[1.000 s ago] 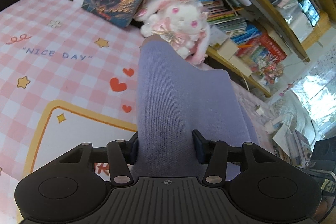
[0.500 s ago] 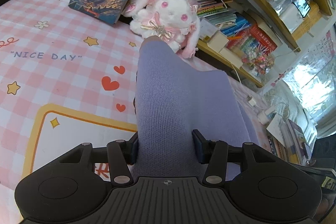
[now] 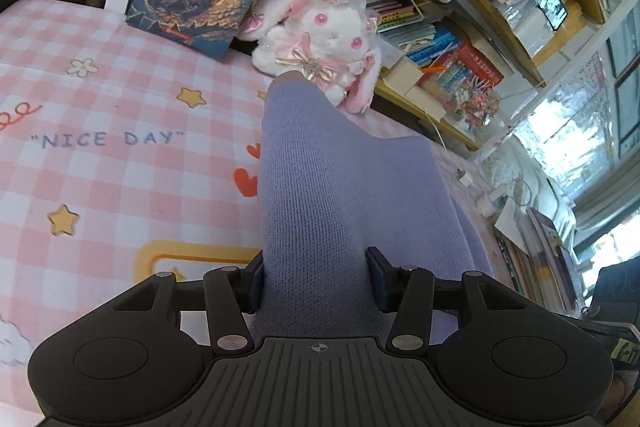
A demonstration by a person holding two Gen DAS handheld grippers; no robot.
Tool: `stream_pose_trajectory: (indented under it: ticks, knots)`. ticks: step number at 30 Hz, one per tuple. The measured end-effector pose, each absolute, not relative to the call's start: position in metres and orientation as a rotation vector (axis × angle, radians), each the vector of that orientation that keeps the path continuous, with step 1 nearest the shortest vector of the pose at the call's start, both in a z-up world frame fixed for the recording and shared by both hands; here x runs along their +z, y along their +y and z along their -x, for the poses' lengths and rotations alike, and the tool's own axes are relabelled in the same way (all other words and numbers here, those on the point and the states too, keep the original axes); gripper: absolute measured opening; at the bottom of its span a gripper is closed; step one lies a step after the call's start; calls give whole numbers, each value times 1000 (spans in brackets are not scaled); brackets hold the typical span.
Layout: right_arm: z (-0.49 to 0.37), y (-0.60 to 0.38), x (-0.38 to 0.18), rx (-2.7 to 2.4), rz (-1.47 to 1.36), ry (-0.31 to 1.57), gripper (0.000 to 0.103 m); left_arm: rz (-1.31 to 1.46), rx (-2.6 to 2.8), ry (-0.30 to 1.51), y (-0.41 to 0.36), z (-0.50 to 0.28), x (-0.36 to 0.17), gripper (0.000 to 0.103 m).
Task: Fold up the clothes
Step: 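Lift the sweater edge with both grippers and fold it over the rest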
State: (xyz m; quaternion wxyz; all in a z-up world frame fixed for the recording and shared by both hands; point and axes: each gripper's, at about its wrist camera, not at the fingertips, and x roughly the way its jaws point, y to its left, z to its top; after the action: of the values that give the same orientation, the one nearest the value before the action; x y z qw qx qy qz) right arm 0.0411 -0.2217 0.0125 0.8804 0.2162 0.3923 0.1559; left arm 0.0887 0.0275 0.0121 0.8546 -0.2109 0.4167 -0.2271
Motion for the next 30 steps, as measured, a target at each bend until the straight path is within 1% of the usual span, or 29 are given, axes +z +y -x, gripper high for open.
stream_pose_trajectory:
  ticks: [7, 14, 20, 30]
  knots:
    - [-37, -180, 13, 292, -449, 805, 33, 444, -511, 870, 69, -94, 10, 48]
    - [-55, -136, 15, 332, -391, 802, 33, 514, -482, 853, 113, -107, 4, 48]
    - [-95, -113, 20, 388, -335, 799, 33, 557, -459, 825, 137, -135, 2, 48]
    - [-172, -108, 14, 431, -285, 792, 33, 568, -432, 794, 138, -198, -6, 48]
